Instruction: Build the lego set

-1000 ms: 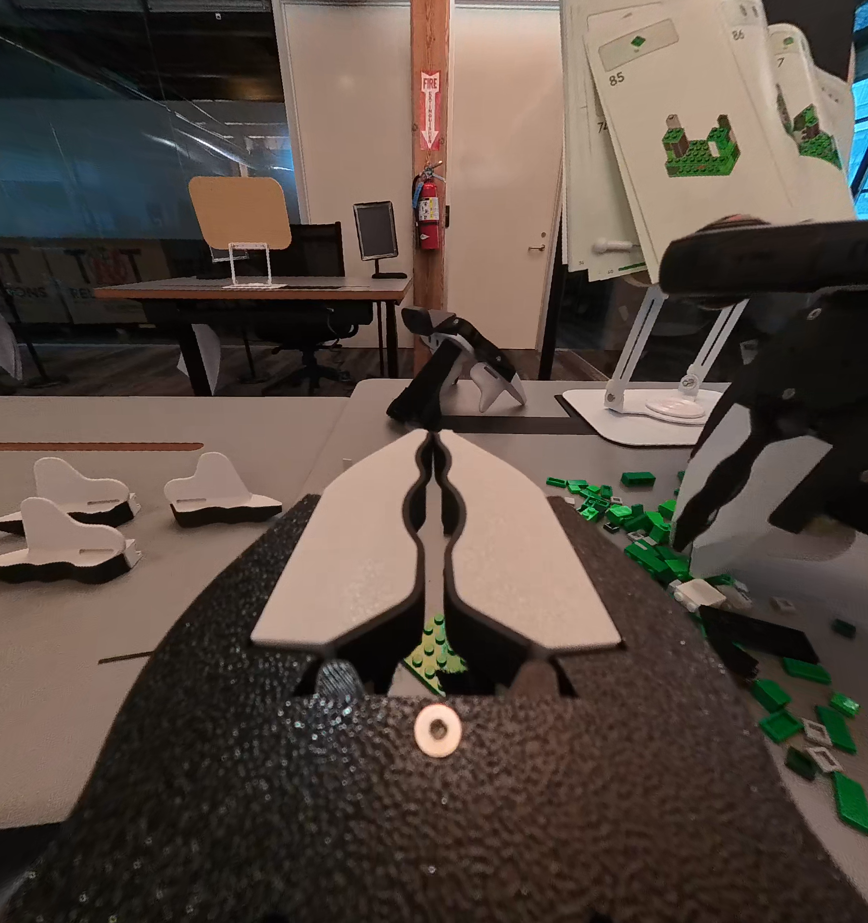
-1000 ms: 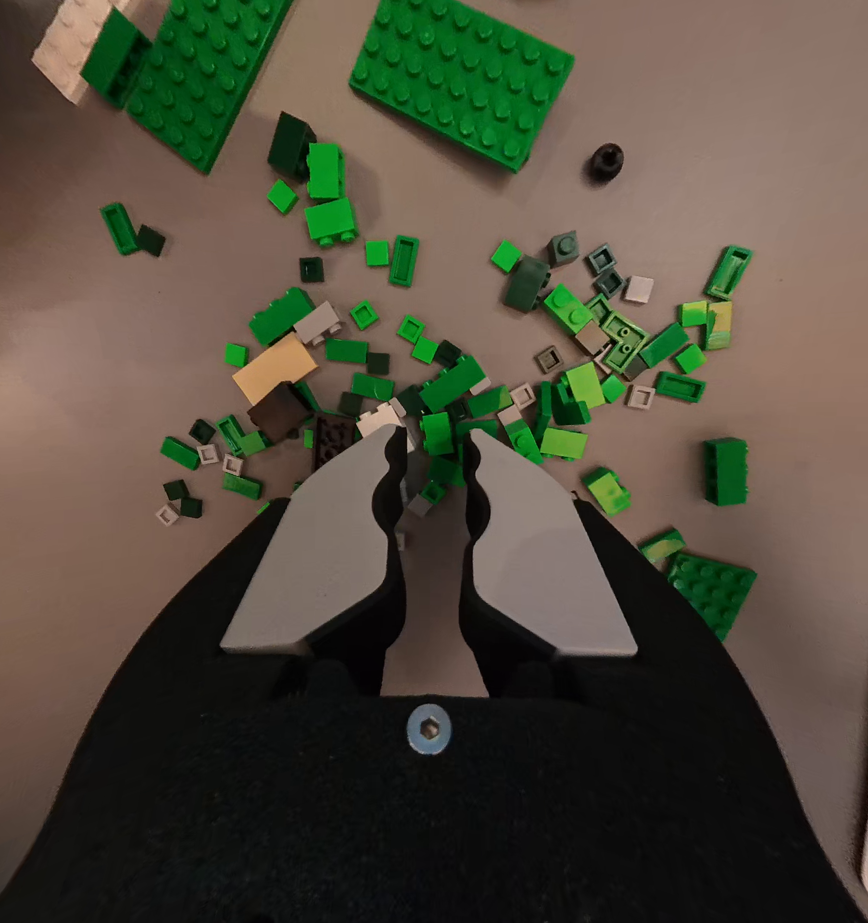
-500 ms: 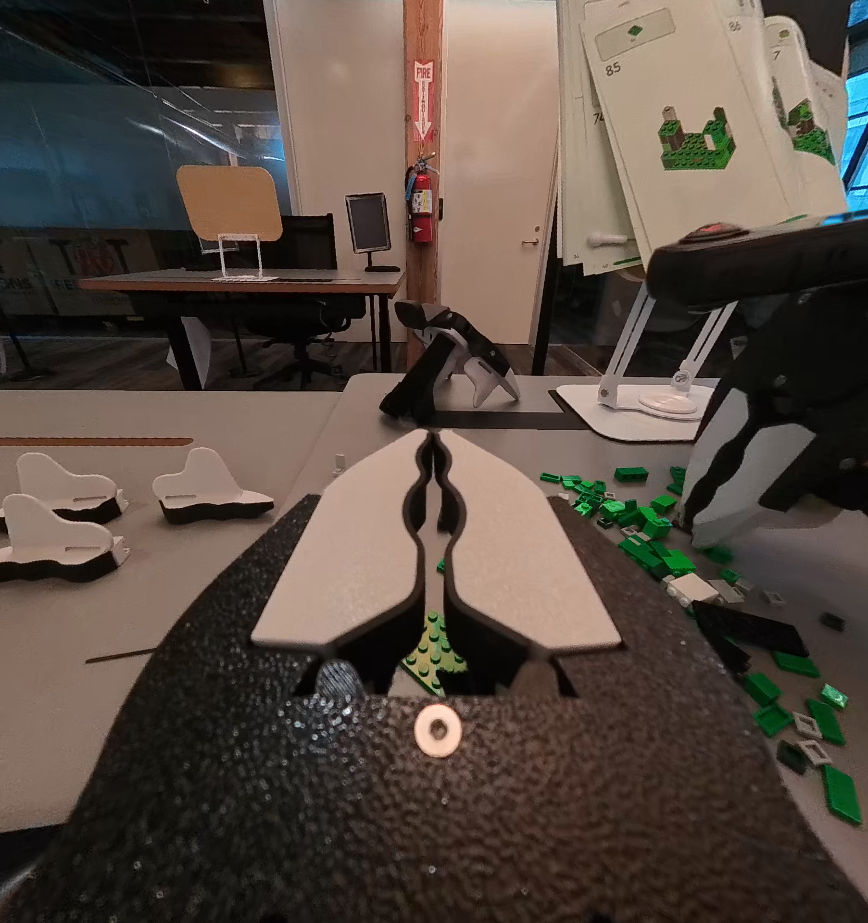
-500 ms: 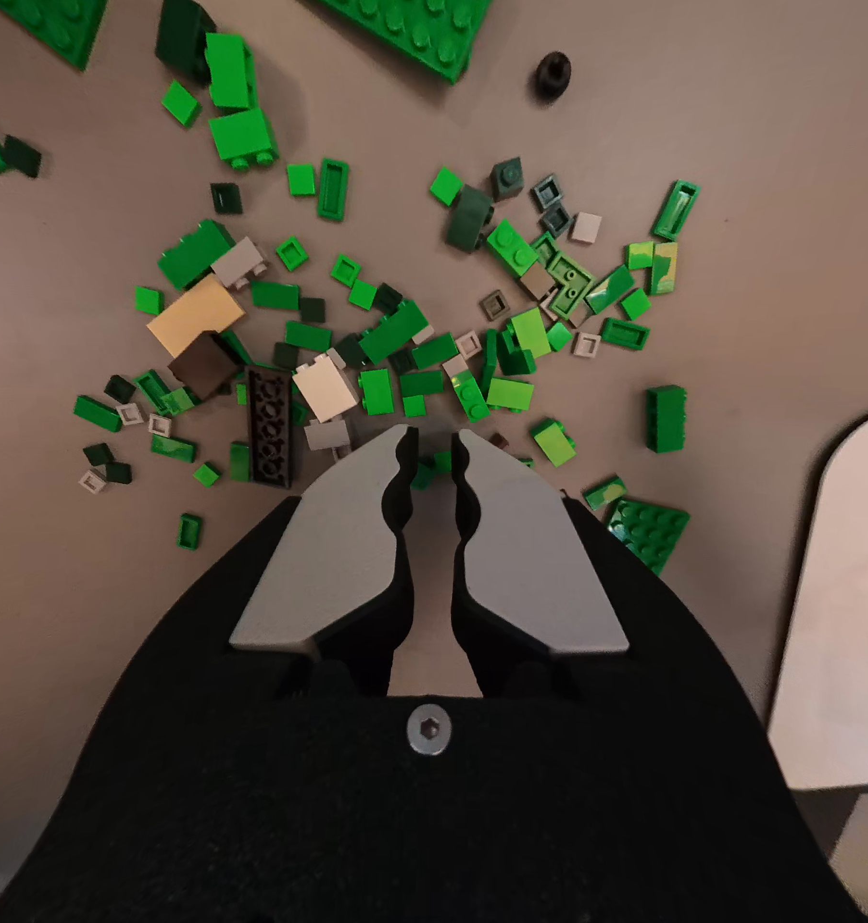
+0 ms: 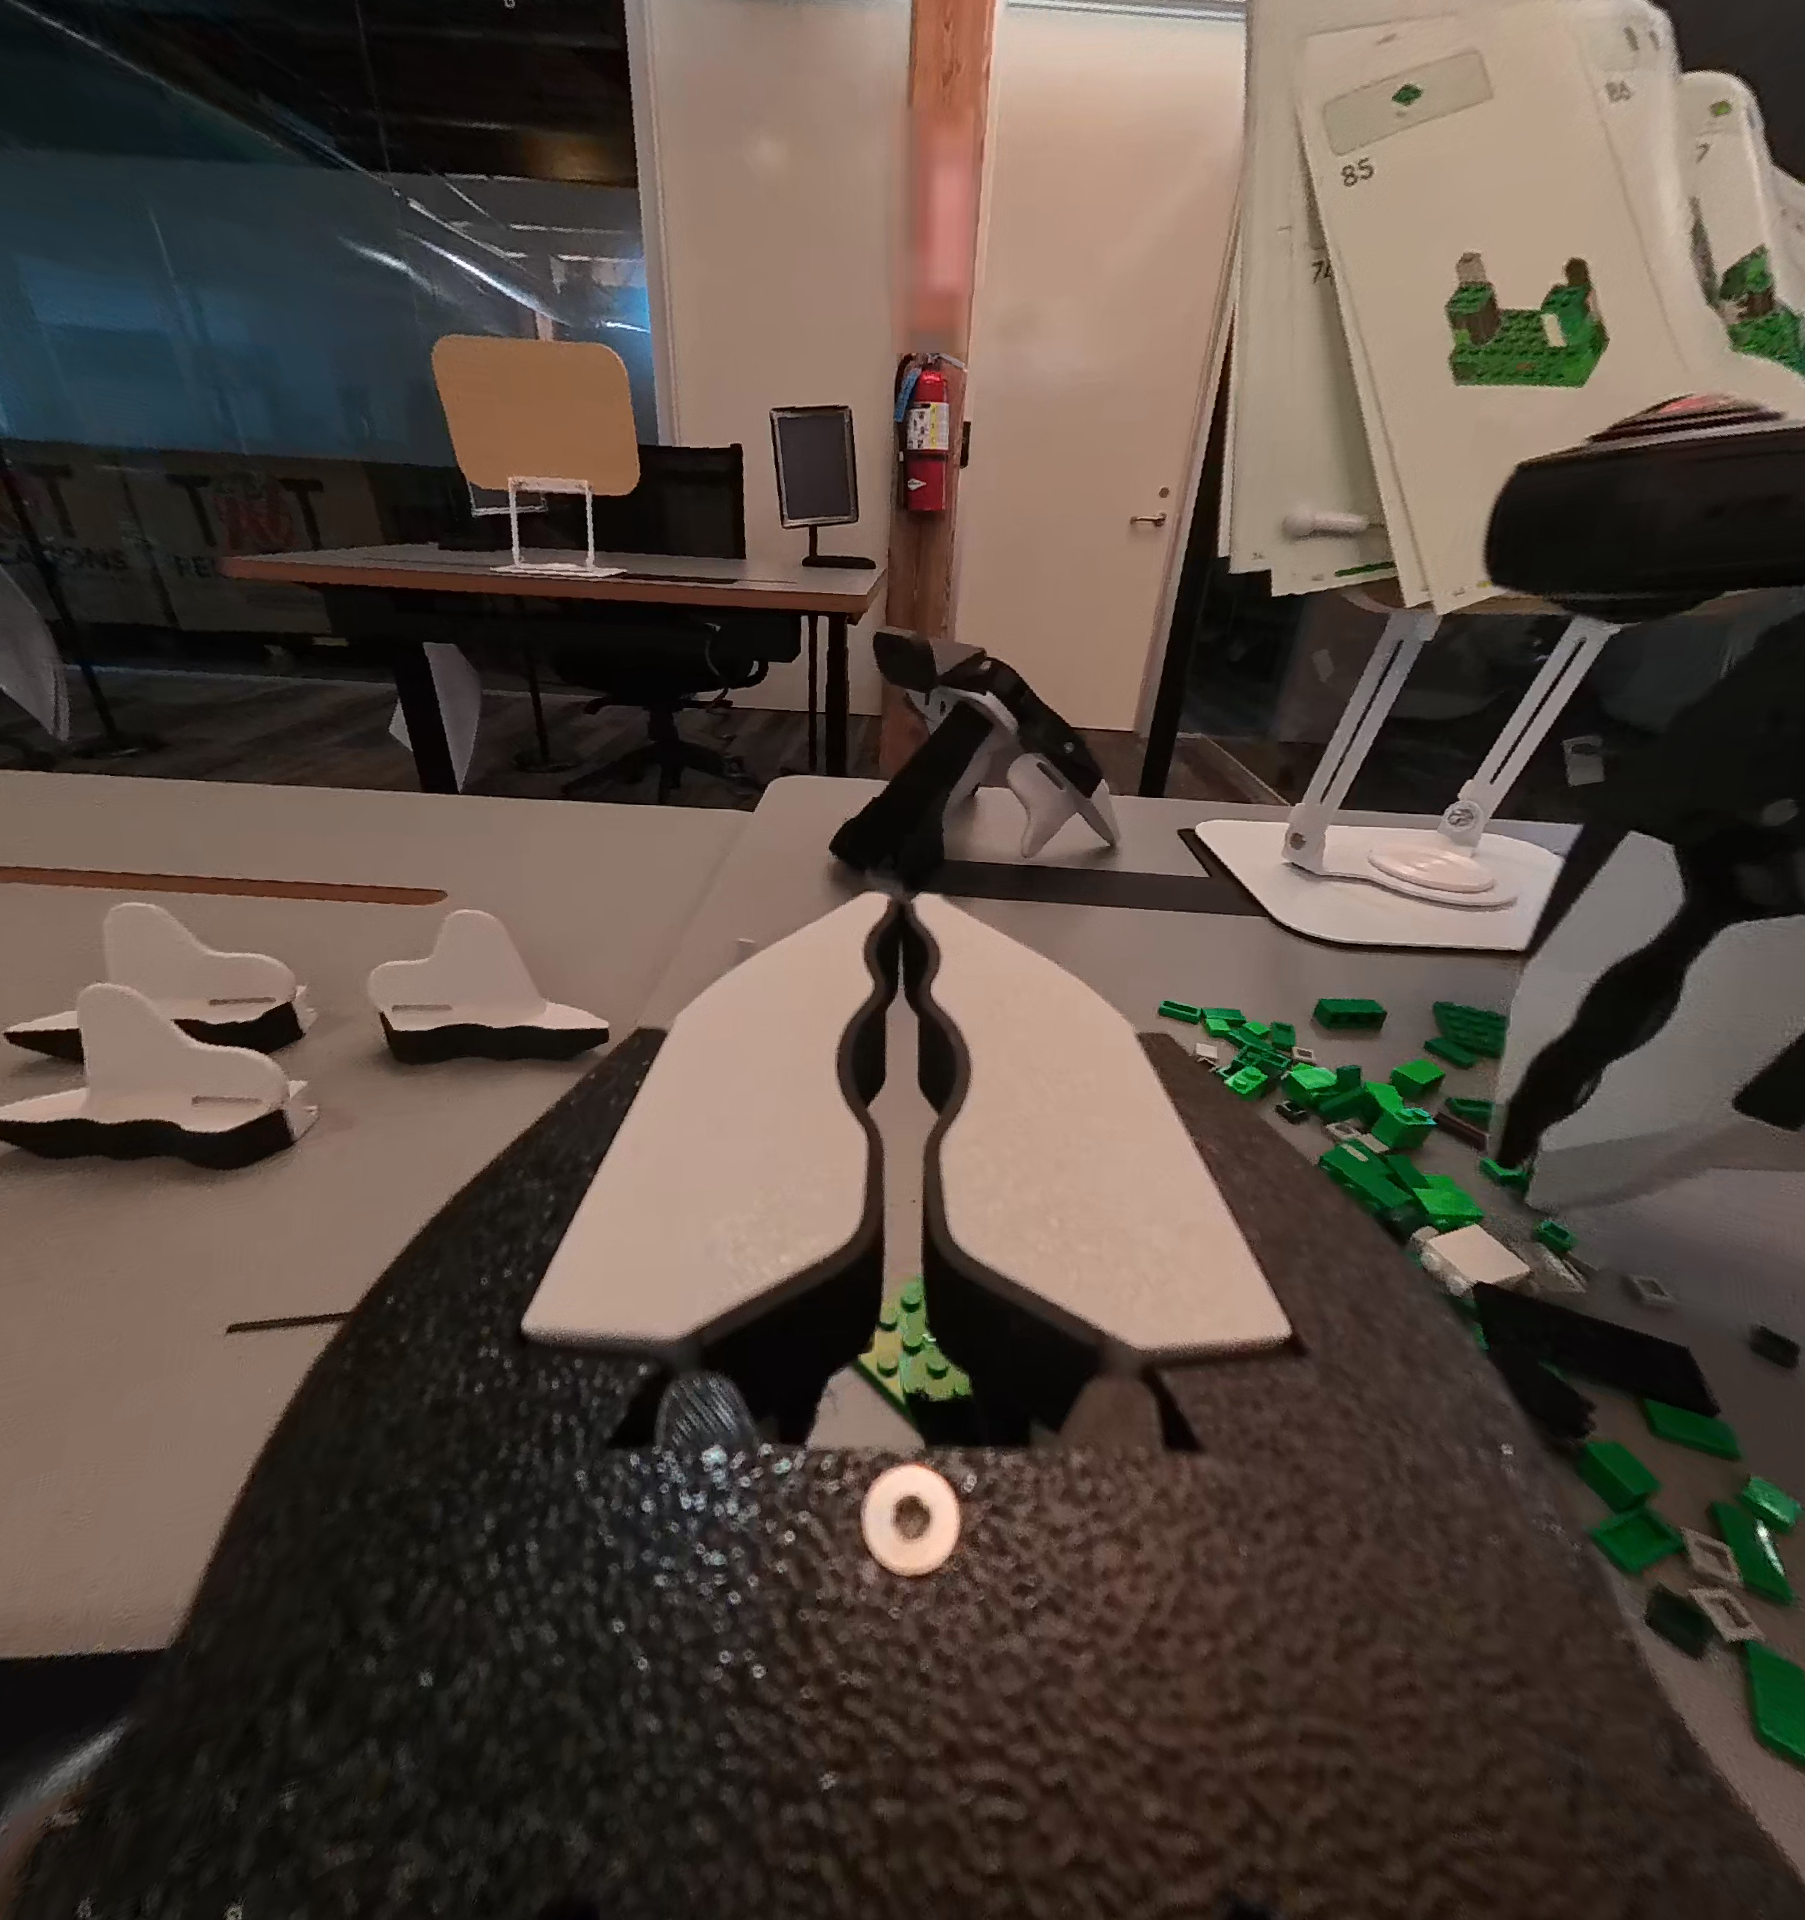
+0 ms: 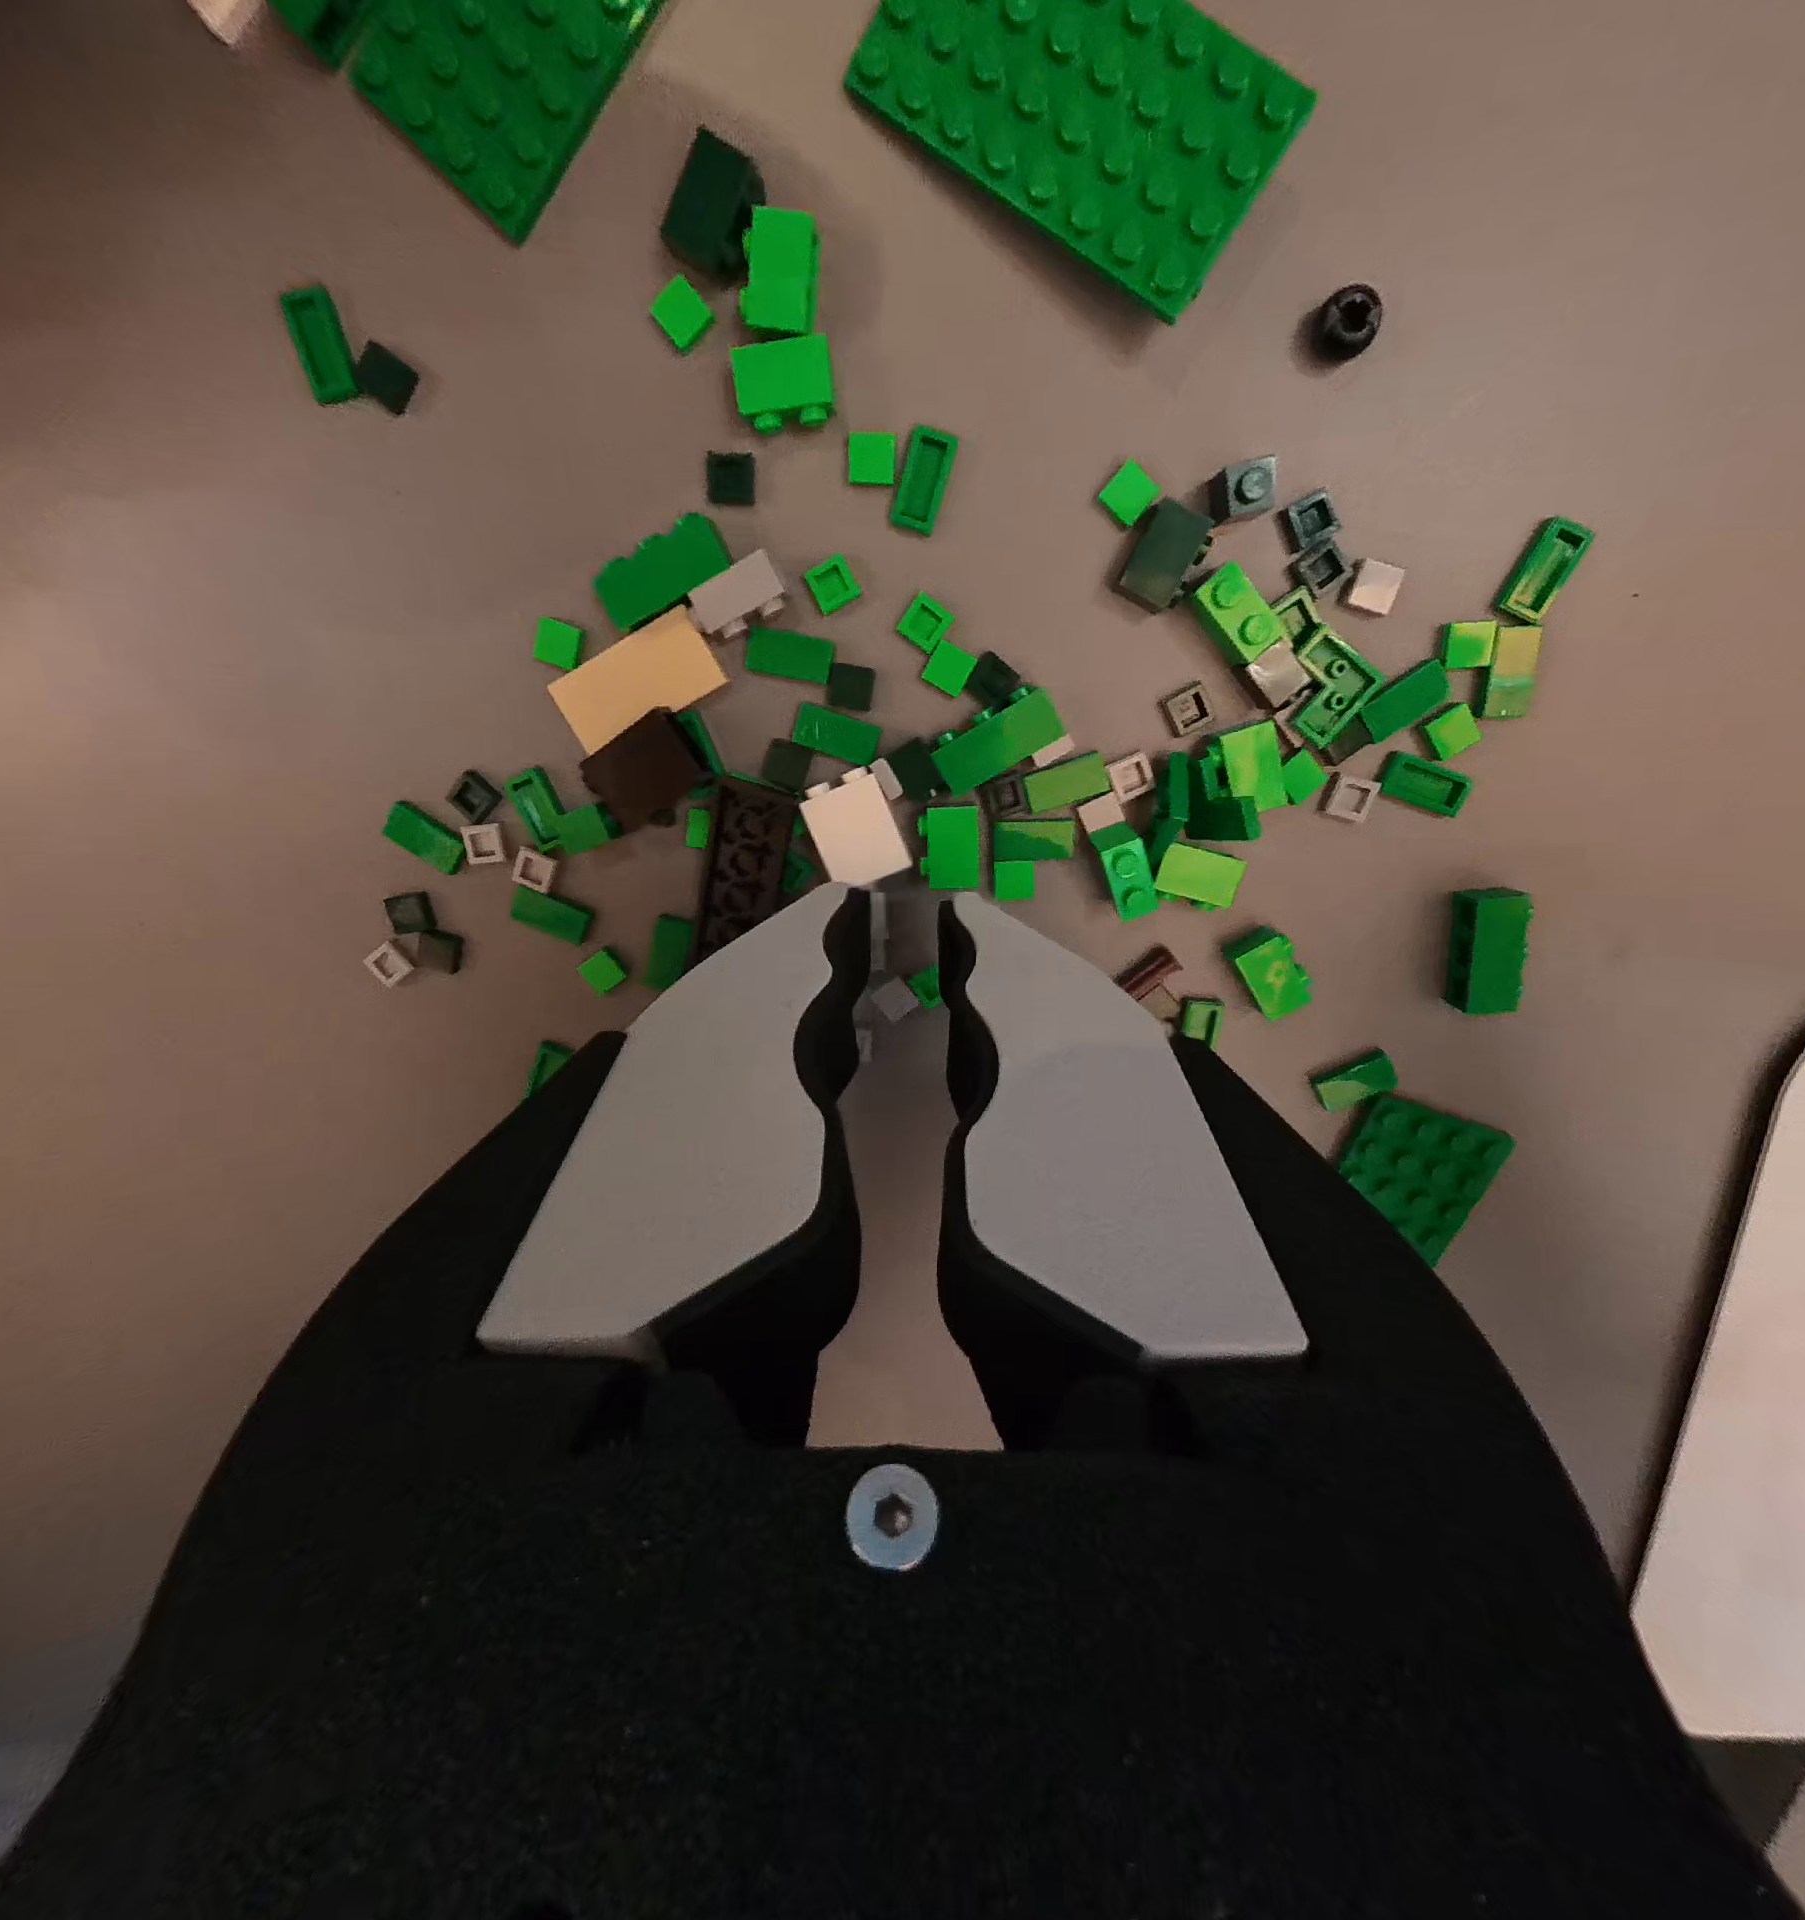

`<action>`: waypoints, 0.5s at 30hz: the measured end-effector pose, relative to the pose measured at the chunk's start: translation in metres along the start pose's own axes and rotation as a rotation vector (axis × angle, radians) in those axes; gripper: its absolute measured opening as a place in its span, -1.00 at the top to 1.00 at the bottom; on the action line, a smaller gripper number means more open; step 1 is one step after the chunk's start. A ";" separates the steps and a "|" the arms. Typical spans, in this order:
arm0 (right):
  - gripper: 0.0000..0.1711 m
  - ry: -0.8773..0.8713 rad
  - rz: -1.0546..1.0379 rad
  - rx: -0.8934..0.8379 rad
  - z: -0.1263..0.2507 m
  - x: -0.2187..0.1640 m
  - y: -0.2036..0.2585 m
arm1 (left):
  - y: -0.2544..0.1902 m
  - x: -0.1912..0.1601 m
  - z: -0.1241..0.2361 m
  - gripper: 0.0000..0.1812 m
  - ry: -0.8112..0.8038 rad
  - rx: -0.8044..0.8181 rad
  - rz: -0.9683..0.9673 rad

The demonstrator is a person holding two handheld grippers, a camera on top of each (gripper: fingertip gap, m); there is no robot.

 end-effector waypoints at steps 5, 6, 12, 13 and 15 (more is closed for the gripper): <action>0.79 -0.042 0.041 -0.068 0.006 0.005 0.000 | 0.018 -0.002 0.003 1.00 0.032 0.130 0.000; 0.76 -0.061 0.042 -0.091 0.008 0.007 -0.003 | 0.025 -0.004 0.004 1.00 0.048 0.172 -0.005; 0.74 -0.161 0.022 -0.199 0.026 0.014 -0.019 | 0.039 -0.006 0.006 1.00 0.071 0.234 0.035; 0.74 -0.169 0.020 -0.208 0.028 0.014 -0.020 | 0.041 -0.005 0.007 1.00 0.068 0.238 0.041; 0.74 -0.179 0.023 -0.218 0.031 0.015 -0.022 | 0.045 -0.004 0.008 1.00 0.062 0.251 0.046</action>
Point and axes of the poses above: each gripper's, where its closed fingertips meet, z back along the fingers, x out of its top, y = z × x across the jaws, the point moved 4 cm from there along z, back along the fingers, and after that the axes turned 6 degrees about x, right-handed, at the moved point
